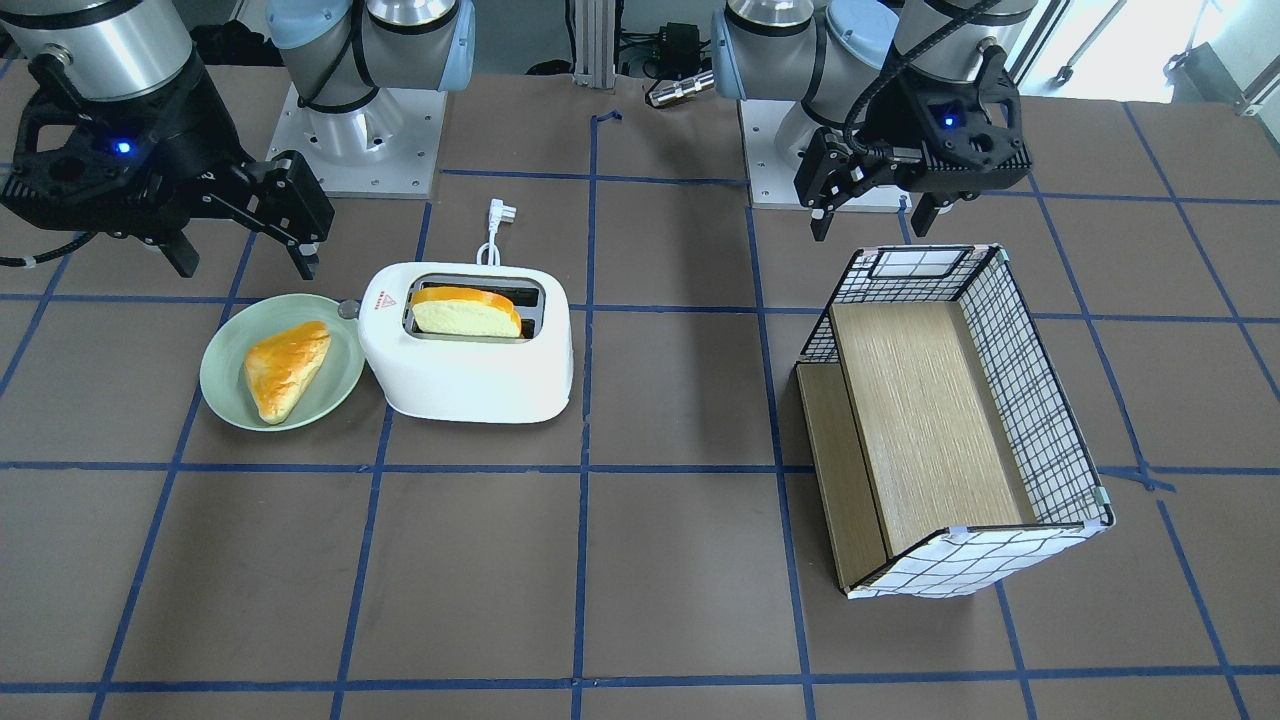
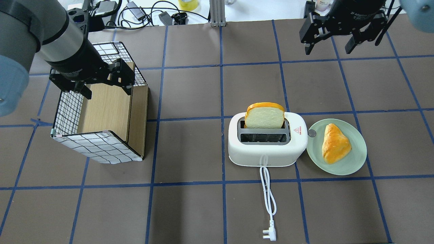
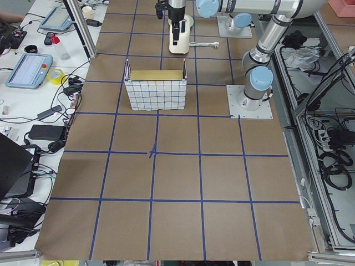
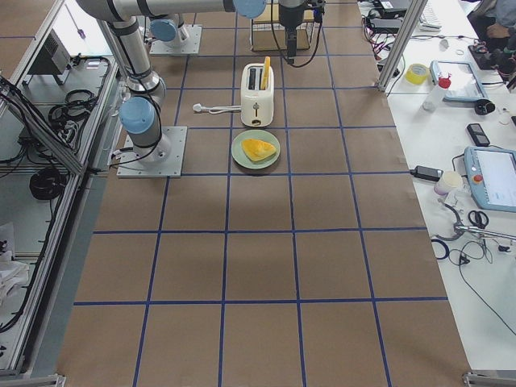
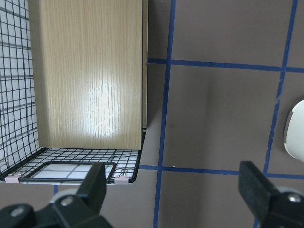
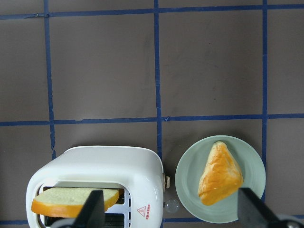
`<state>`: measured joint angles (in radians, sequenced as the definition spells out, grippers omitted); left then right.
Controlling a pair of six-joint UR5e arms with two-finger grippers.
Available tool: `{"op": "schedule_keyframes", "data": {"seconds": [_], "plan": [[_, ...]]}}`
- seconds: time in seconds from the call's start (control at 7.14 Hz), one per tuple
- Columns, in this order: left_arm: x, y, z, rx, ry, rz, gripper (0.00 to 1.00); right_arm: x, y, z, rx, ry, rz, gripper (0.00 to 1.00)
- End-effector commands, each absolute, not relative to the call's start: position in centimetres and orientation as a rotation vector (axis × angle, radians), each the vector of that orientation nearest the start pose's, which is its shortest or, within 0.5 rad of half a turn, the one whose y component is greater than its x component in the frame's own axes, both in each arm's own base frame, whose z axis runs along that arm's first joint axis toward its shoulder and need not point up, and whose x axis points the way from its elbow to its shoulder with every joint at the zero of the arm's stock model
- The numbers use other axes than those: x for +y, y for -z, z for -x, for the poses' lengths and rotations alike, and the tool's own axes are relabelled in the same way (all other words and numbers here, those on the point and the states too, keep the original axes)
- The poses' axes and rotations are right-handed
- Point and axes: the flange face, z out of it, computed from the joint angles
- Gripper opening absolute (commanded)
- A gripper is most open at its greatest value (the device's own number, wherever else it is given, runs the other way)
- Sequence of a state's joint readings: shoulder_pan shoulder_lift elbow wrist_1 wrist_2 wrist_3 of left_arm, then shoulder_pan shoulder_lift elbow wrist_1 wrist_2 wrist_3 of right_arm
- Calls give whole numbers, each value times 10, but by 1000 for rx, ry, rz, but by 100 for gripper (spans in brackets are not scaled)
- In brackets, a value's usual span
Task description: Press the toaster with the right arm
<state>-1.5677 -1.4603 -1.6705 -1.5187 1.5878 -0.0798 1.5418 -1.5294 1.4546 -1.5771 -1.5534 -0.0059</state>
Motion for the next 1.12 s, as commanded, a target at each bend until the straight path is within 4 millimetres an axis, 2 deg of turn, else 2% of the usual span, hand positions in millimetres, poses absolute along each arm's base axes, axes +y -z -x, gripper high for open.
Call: {"op": "schedule_keyframes", "data": {"seconds": [0.0,0.14,0.42,0.56,0.84,0.98], "plan": [[-451,-496,130,3123,99,130,100,-522,-524,-111,3121,114,-54,72],[-451,-496,130,3123,99,130,100,-523,-518,-89,3052,32,-129,53],[-451,-496,130,3121,99,130,100,-508,-497,-14,2831,-254,-184,5],[-451,-496,130,3121,99,130,100,-494,-478,9,2683,-373,-167,0],[-451,-496,130,3121,99,130,100,-478,-413,43,2433,-317,-59,0],[-451,-496,130,3121,99,130,100,-468,-383,52,2343,-284,-17,0]]}}
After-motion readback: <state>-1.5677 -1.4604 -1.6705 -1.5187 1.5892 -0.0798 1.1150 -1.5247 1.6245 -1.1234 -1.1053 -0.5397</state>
